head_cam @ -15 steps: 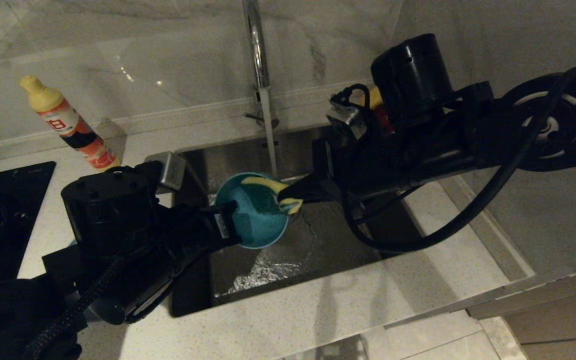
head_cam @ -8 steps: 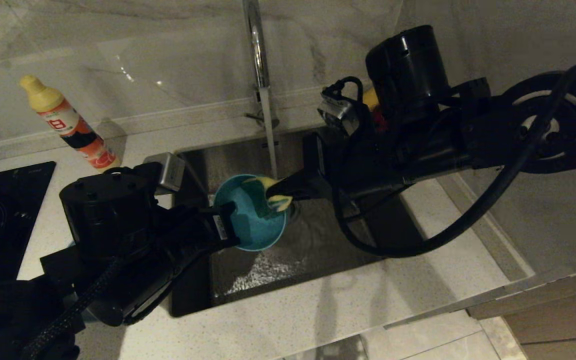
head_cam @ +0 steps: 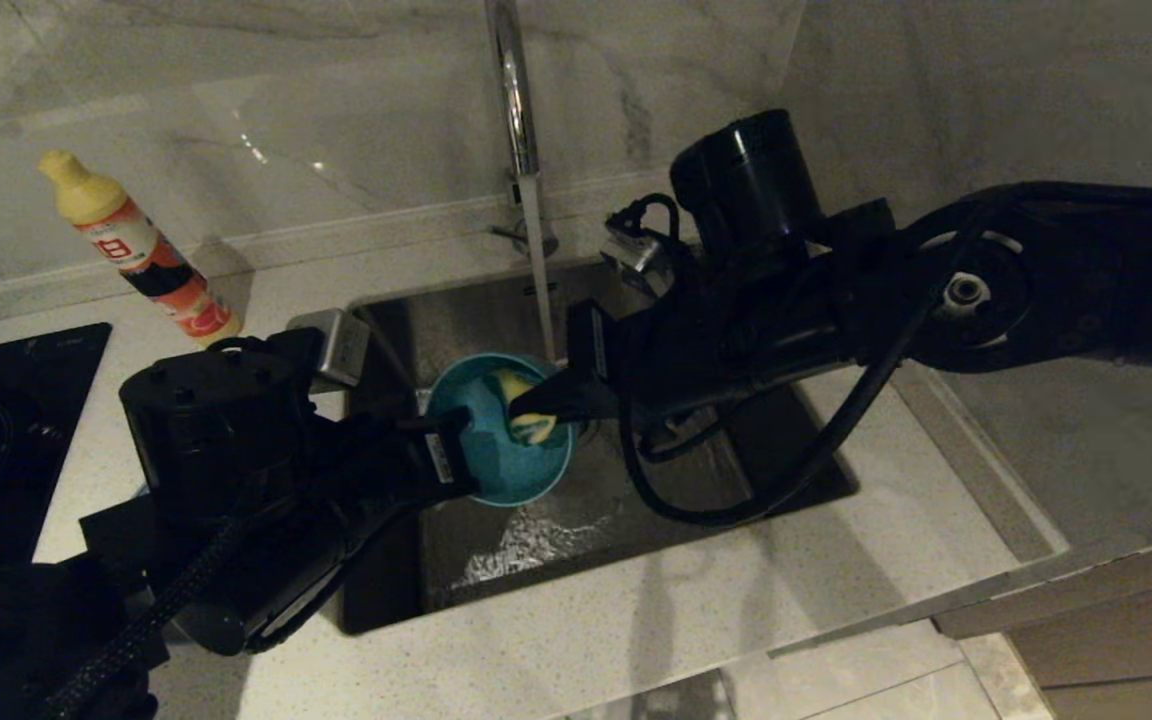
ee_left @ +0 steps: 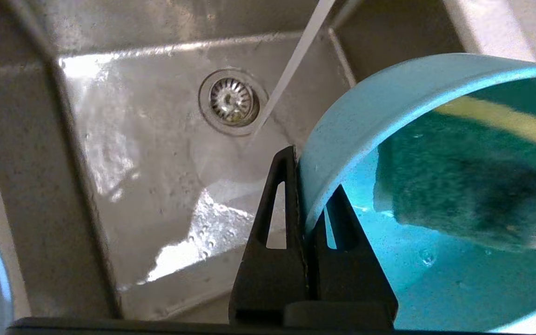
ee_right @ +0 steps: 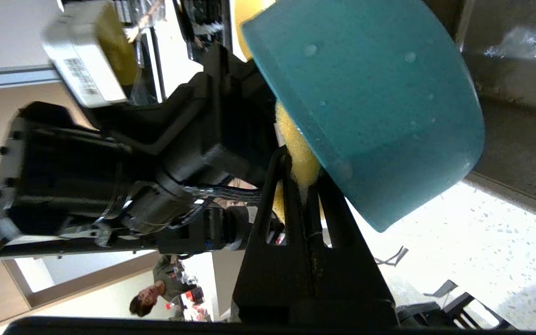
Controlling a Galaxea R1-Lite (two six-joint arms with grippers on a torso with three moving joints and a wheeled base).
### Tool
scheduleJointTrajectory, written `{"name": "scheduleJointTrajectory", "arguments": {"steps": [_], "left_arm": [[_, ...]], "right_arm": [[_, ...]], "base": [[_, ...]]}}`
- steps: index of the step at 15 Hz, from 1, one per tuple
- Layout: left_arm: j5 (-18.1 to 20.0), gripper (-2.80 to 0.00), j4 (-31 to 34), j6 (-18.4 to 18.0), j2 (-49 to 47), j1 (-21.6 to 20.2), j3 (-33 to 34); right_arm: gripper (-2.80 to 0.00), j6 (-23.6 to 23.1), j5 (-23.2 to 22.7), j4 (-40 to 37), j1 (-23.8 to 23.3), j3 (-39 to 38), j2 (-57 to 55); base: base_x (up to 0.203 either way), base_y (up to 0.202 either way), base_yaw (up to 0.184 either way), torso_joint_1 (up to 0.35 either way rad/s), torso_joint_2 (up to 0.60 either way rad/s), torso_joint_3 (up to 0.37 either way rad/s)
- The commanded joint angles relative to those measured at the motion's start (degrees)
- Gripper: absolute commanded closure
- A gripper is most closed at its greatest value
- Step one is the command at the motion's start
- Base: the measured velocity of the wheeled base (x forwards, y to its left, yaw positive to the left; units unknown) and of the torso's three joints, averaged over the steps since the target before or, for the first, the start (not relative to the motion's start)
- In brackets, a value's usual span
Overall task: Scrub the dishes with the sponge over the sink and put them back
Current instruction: Wipe the bowl
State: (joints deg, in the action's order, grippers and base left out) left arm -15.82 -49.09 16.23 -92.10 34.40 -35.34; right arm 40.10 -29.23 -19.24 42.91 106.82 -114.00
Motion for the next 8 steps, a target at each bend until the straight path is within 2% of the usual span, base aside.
{"name": "scheduleJointTrajectory", "arguments": {"steps": [1, 8], "left_arm": [[-0.08, 0.00, -0.30, 0.34, 0.14, 0.03, 1.24], [-0.17, 0.00, -0.30, 0.03, 0.77, -0.23, 1.77]], "right_arm": [[0.00, 0.17, -0.13, -0.10, -0.02, 0.31, -1.40], [0.00, 0.41, -0.04, -0.89, 0.10, -0.62, 1.42]], "base": [[0.000, 0.000, 0.000, 0.000, 0.00, 0.000], [0.000, 0.000, 0.000, 0.000, 0.00, 0.000]]}}
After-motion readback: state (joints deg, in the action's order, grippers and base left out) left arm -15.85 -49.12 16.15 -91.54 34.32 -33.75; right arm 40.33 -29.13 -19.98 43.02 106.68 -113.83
